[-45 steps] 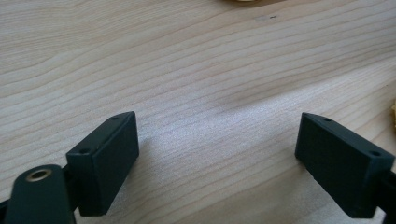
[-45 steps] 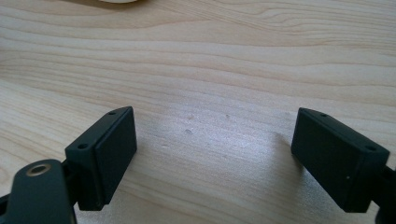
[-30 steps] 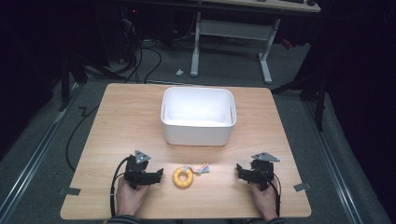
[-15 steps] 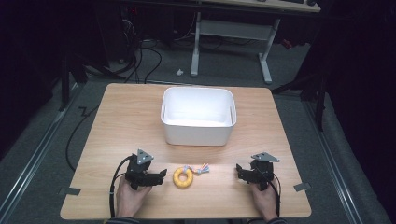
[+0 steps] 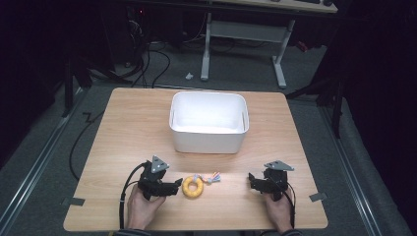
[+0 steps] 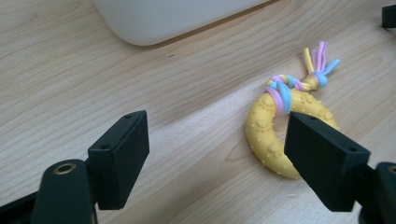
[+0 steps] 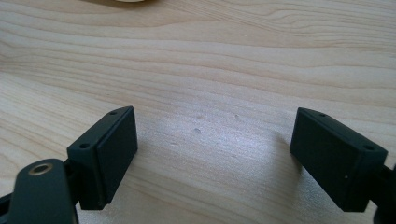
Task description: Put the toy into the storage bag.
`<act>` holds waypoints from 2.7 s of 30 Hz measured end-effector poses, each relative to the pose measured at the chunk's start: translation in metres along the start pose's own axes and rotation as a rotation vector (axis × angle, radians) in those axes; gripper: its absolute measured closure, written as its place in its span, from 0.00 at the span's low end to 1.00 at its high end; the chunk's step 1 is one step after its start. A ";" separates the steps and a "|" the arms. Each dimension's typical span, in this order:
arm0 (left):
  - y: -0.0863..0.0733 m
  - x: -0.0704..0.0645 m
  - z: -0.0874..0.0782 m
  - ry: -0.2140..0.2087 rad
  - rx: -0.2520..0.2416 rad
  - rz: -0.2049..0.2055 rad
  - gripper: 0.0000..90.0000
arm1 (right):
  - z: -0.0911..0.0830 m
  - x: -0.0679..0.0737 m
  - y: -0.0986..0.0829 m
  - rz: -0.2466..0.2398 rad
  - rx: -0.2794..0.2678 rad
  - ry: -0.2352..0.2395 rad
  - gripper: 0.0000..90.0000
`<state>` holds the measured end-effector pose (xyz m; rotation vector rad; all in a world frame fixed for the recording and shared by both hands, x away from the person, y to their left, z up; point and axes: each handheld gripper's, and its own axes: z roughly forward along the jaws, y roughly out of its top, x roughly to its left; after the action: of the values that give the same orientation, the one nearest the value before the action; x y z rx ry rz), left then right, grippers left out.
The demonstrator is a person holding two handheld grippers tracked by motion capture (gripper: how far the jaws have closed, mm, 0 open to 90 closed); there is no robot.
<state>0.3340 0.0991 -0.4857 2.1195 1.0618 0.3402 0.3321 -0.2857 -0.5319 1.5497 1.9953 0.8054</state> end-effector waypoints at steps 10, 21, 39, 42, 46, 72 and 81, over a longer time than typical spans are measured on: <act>0.005 -0.010 0.012 -0.054 0.050 0.024 0.34 | 0.000 0.000 0.000 -0.003 -0.001 0.002 0.17; 0.009 -0.016 0.026 -0.062 0.111 0.033 0.39 | 0.000 0.001 0.000 -0.005 -0.001 0.005 0.17; 0.012 -0.027 0.041 -0.033 0.158 0.064 0.51 | 0.000 0.001 0.000 -0.007 -0.001 0.006 0.17; 0.011 -0.028 0.044 -0.027 0.169 0.071 0.54 | -0.001 0.001 -0.001 -0.007 -0.001 0.007 0.17; 0.012 -0.029 0.046 -0.023 0.178 0.076 0.56 | -0.001 0.001 -0.001 -0.008 -0.001 0.007 0.17; 0.013 -0.034 0.050 -0.030 0.205 0.094 0.73 | -0.001 0.001 -0.001 -0.010 -0.001 0.010 0.17; 0.015 -0.032 0.046 -0.031 0.204 0.109 0.74 | -0.001 0.001 -0.001 -0.010 -0.001 0.010 0.17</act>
<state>0.3461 0.0456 -0.5048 2.3624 1.0018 0.2592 0.3310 -0.2848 -0.5318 1.5364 2.0074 0.8116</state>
